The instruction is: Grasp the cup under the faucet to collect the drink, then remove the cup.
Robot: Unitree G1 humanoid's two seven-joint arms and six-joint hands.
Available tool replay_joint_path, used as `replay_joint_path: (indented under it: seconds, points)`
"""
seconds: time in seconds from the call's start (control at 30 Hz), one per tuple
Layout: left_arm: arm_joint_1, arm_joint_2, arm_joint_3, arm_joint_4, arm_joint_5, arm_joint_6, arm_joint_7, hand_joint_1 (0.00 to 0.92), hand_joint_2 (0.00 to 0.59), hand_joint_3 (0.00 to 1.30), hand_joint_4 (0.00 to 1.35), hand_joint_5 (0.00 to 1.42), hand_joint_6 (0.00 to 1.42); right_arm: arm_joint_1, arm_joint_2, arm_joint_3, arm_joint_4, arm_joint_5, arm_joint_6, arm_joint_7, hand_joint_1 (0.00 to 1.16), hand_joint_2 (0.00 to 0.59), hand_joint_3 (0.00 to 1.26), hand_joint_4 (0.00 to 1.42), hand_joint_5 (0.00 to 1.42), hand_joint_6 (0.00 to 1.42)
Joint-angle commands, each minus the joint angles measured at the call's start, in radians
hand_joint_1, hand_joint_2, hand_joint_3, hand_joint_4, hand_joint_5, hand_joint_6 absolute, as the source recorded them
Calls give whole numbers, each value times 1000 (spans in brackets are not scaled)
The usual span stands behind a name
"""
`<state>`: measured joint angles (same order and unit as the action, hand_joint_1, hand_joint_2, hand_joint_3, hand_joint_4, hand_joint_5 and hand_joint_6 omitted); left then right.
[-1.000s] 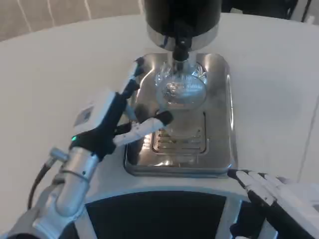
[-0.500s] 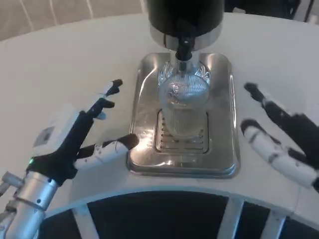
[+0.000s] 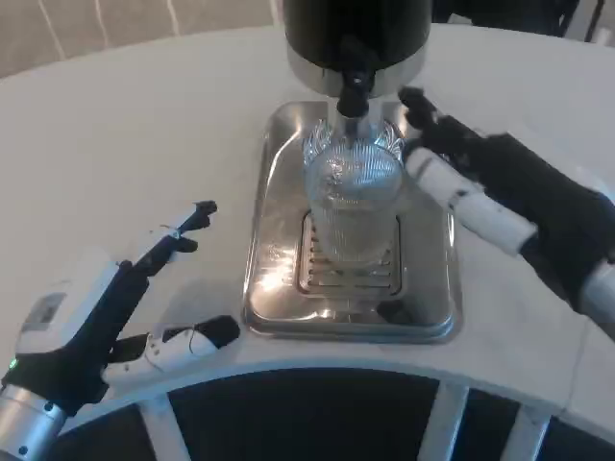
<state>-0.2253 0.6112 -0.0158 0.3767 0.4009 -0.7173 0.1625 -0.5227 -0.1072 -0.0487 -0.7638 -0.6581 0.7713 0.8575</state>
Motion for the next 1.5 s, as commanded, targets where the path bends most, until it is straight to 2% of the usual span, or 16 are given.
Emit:
replay_joint_path:
  seconds: [0.03, 0.2, 0.4, 0.67, 0.7, 0.83, 0.97, 1.07, 1.3, 1.5]
  points:
    - [52, 10, 17, -38, 5, 5, -24, 50, 87, 158, 166, 275, 305, -54, -32, 42, -20, 63, 56, -54, 120, 586, 0, 0, 0, 35]
    - [75, 2, 21, -65, 5, 18, -36, 52, 87, 159, 165, 275, 302, -98, -74, 75, -49, 126, 105, -91, 120, 582, 0, 0, 0, 41]
    - [82, -4, 21, -82, 2, 30, -49, 53, 87, 159, 163, 269, 301, -121, -127, 91, -77, 202, 156, -134, 118, 579, 0, 0, 0, 44]
    - [72, -7, 21, -72, -5, 39, -61, 53, 88, 160, 156, 261, 300, -173, -221, 147, -63, 290, 188, -160, 113, 577, 0, 0, 0, 45]
    - [71, -8, 21, -70, -7, 40, -62, 53, 88, 160, 155, 261, 300, -179, -233, 155, -59, 301, 191, -166, 102, 560, 0, 0, 0, 46]
    - [65, -7, 21, -58, -15, 42, -69, 47, 89, 160, 155, 259, 300, -224, -304, 244, -13, 314, 148, -163, 9, 539, 0, 0, 0, 20]
    - [62, -8, 23, -50, -22, 42, -75, 43, 90, 160, 154, 259, 300, -251, -361, 329, 14, 294, 81, -176, 0, 526, 0, 0, 0, 7]
    - [59, -9, 23, -39, -28, 44, -82, 42, 90, 160, 154, 259, 298, -268, -391, 387, 28, 265, 32, -184, 0, 524, 0, 0, 0, 3]
    - [55, -13, 21, -28, -52, 52, -101, 40, 90, 160, 154, 258, 290, -292, -415, 457, 34, 204, -29, -178, 0, 523, 0, 0, 0, 2]
    - [49, -33, 29, -28, -94, 79, -129, 44, 81, 133, 123, 258, 285, -290, -421, 470, 29, 174, -48, -169, 0, 523, 0, 0, 0, 0]
